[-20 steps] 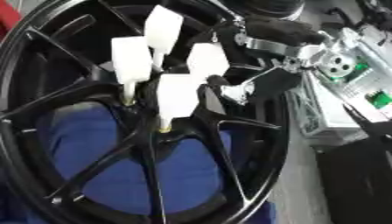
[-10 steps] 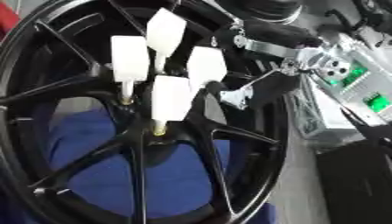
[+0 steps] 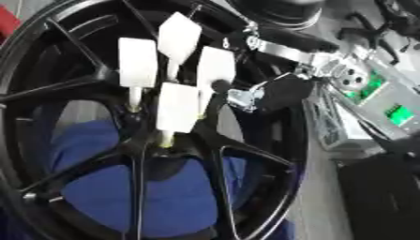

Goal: Pull the pin out of the wheel hub.

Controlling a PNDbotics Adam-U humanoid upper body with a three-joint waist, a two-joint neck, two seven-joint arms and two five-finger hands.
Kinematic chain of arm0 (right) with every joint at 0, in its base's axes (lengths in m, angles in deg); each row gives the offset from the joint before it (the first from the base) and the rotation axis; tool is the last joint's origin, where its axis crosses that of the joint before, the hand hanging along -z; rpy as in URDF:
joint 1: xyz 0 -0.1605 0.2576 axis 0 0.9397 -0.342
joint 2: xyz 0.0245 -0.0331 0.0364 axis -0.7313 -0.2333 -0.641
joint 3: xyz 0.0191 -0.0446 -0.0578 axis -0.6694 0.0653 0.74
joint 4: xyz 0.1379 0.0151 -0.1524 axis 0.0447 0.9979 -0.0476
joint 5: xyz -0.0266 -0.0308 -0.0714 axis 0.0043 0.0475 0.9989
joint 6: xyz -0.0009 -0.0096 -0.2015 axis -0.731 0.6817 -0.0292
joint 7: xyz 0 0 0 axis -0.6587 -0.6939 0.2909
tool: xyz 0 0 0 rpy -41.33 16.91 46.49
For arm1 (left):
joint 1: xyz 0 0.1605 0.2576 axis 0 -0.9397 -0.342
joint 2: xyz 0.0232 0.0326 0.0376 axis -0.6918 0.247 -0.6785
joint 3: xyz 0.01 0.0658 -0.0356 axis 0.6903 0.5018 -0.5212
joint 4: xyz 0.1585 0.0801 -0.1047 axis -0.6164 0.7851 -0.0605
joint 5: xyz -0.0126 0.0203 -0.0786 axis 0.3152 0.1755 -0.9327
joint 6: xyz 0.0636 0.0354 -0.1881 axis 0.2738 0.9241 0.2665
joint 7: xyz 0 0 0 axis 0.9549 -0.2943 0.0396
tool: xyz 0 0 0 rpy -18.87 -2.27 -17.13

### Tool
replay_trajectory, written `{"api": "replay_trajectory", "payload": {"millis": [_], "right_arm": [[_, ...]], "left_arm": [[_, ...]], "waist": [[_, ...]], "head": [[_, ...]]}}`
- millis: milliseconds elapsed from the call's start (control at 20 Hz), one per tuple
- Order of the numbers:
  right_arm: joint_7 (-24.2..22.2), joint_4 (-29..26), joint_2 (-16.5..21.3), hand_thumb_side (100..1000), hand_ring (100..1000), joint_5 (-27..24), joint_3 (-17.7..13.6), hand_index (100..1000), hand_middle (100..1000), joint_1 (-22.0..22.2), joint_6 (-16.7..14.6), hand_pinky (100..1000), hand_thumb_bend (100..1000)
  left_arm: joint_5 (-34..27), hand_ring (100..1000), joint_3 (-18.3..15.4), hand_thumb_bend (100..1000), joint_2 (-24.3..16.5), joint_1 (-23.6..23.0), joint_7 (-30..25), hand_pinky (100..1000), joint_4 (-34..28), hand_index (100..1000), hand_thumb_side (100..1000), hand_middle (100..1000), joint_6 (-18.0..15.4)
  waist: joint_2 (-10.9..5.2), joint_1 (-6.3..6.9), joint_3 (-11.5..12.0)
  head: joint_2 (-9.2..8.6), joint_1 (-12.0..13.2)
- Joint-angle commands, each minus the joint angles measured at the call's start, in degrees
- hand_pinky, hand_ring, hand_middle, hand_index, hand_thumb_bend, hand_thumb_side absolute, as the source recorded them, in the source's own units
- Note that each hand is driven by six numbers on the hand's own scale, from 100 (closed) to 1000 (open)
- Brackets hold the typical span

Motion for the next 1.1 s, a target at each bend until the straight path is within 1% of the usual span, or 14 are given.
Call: {"api": "replay_trajectory", "payload": {"millis": [50, 100, 250, 500, 650, 850, 950, 1100], "right_arm": [[0.3, -0.5, 1.8, 550, 685, -0.7, -0.7, 507, 444, -0.9, 1.7, 746, 100], [0.4, -0.5, 1.8, 548, 679, -0.6, -0.7, 490, 444, -0.9, 2.2, 741, 100], [0.9, -0.5, 1.8, 544, 672, -0.9, -0.7, 477, 440, -0.8, 2.8, 738, 100], [2.3, -0.5, 2.2, 481, 661, -2.5, -1.2, 459, 434, -1.1, 3.4, 734, 100], [3.1, -0.5, 2.5, 460, 657, -3.6, -1.7, 456, 433, -1.2, 3.4, 733, 100], [3.8, -0.5, 2.7, 454, 655, -6.0, -2.4, 451, 432, -1.4, 3.5, 733, 100], [3.9, -0.5, 3.1, 467, 654, -7.6, -2.9, 450, 433, -1.5, 3.6, 733, 100], [4.0, -0.5, 3.5, 454, 654, -10.2, -3.7, 448, 433, -1.8, 3.5, 734, 100]], "left_arm": [[0.2, 803, -0.2, 591, -0.4, 0.1, 0.2, 582, -1.2, 631, 487, 595, 0.1], [0.2, 803, -0.3, 591, -0.4, 0.0, 0.3, 582, -1.2, 630, 487, 595, 0.1], [0.2, 803, -0.5, 591, -0.3, -0.2, 0.4, 583, -1.2, 630, 487, 595, 0.1], [0.1, 803, -0.7, 591, -0.3, -0.4, 0.7, 583, -1.2, 628, 487, 593, 0.1], [0.0, 803, -0.8, 591, -0.3, -0.5, 0.7, 584, -1.2, 628, 487, 591, 0.1], [0.0, 803, -0.9, 592, -0.4, -0.6, 0.8, 584, -1.2, 627, 487, 590, 0.1], [0.0, 803, -0.9, 592, -0.5, -0.6, 0.9, 585, -1.2, 627, 487, 590, 0.1], [-0.1, 803, -1.0, 594, -0.4, -0.6, 0.9, 585, -1.2, 626, 486, 589, 0.2]], "waist": [[-1.62, 0.58, -0.2], [-1.71, 0.58, -0.2], [-2.02, 0.58, -0.3], [-2.72, 0.58, -0.6], [-3.17, 0.58, -0.6], [-3.79, 0.58, -0.6], [-4.11, 0.58, -0.5], [-4.52, 0.58, -0.4]], "head": [[-0.88, -0.4], [-0.85, -0.4], [-0.78, -0.4], [-0.42, -0.7], [-0.2, -0.9], [-0.1, -1.2], [-0.12, -1.3], [-0.28, -1.3]]}}
